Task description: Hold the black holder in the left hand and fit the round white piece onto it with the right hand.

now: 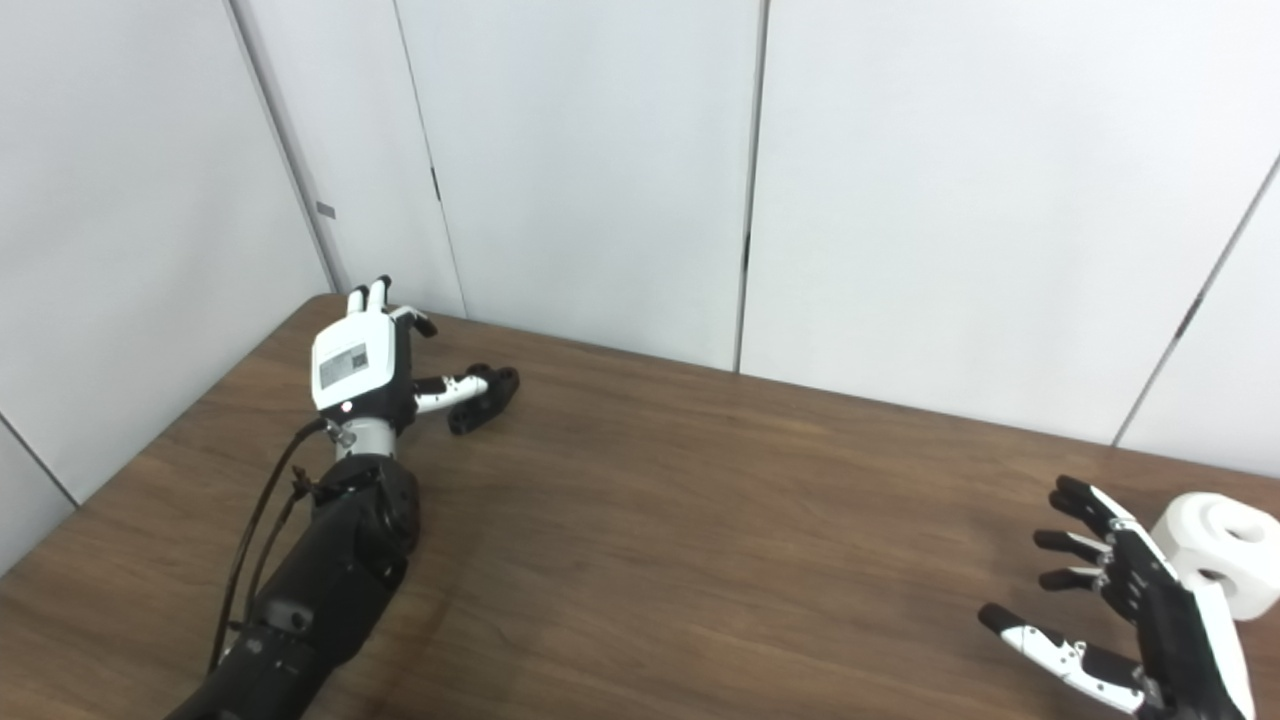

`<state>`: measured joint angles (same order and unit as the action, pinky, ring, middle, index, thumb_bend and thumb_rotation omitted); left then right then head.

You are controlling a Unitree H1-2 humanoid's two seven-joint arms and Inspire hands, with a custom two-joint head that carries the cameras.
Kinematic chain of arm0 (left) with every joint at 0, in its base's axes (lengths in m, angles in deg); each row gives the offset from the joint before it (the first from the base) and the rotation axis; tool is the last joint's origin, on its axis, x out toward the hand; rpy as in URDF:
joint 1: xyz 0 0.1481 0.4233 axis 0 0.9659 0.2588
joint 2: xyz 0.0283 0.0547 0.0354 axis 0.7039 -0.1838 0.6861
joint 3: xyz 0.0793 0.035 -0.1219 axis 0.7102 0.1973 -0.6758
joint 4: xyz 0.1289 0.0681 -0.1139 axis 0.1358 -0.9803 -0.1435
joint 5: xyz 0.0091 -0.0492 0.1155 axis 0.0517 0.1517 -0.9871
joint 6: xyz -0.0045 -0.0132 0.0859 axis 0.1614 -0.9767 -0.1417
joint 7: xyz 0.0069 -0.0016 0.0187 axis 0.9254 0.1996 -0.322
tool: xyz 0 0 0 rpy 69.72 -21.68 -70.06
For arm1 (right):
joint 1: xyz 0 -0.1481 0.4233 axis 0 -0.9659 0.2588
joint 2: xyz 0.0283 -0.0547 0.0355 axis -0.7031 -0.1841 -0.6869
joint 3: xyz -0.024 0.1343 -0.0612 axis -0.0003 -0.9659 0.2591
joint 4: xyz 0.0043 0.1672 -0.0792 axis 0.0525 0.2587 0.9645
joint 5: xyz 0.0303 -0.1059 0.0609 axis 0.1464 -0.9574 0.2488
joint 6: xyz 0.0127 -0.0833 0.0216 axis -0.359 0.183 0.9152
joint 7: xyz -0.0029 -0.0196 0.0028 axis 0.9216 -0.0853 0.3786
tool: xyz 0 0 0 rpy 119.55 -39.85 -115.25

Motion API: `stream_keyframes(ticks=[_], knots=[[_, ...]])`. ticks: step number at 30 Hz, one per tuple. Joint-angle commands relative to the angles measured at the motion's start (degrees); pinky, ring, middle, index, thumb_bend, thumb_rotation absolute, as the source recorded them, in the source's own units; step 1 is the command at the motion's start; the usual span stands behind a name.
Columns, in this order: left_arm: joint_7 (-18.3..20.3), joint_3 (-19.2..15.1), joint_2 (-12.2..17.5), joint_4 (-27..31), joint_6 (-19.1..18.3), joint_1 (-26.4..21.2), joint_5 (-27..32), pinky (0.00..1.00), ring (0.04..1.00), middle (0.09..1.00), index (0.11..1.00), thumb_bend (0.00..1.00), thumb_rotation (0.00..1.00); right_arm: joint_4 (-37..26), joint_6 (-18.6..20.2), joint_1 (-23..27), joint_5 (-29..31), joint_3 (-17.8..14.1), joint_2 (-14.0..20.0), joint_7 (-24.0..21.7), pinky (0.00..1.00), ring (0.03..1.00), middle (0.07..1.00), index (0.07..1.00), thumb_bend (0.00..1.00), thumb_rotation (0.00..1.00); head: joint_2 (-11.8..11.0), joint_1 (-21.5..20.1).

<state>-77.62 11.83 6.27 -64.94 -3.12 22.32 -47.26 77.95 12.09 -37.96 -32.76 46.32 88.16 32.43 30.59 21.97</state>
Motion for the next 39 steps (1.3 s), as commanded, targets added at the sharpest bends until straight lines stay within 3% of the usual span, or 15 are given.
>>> stream_keyframes(ticks=[1,11,21,27,32,39], knots=[[-0.7,-0.1,1.8,-0.1,-0.4,-3.6,-1.4,0.77,1.000,1.000,0.663,1.00,0.56,-2.4,-0.5,1.7,0.4,-0.6,1.0,-0.1,0.56,0.721,0.836,0.842,0.54,0.00,0.1,0.0],[-2.2,0.9,2.1,-5.1,0.1,-4.6,0.1,0.76,1.000,1.000,0.634,1.00,0.52,-2.2,-1.1,1.8,0.6,-0.7,1.1,-0.3,0.55,0.718,0.839,0.838,0.53,0.00,0.2,0.0],[-2.8,1.7,1.7,-8.2,0.8,-5.0,2.7,0.82,1.000,0.979,0.648,1.00,0.51,-2.7,-0.8,1.6,0.1,-0.7,1.0,-0.3,0.55,0.715,0.833,0.831,0.53,0.00,0.8,0.0],[-3.4,3.0,1.8,-10.7,1.3,-5.7,3.6,0.80,0.986,0.960,0.649,1.00,0.54,-3.3,-0.3,1.4,-0.1,-0.8,0.9,-0.3,0.55,0.710,0.829,0.830,0.54,0.00,0.9,-0.1],[-3.1,4.6,2.0,-12.1,0.6,-6.4,3.4,0.79,0.978,0.951,0.654,1.00,0.51,-3.5,0.0,1.3,0.3,-0.9,0.9,-0.6,0.55,0.714,0.835,0.832,0.53,0.00,1.0,-0.2],[-3.7,6.4,2.5,-14.2,2.8,-6.9,4.3,0.78,0.968,0.943,0.647,1.00,0.53,-4.1,1.0,1.1,-0.3,-0.8,0.6,-0.3,0.55,0.715,0.835,0.836,0.53,0.00,1.0,-0.3]])
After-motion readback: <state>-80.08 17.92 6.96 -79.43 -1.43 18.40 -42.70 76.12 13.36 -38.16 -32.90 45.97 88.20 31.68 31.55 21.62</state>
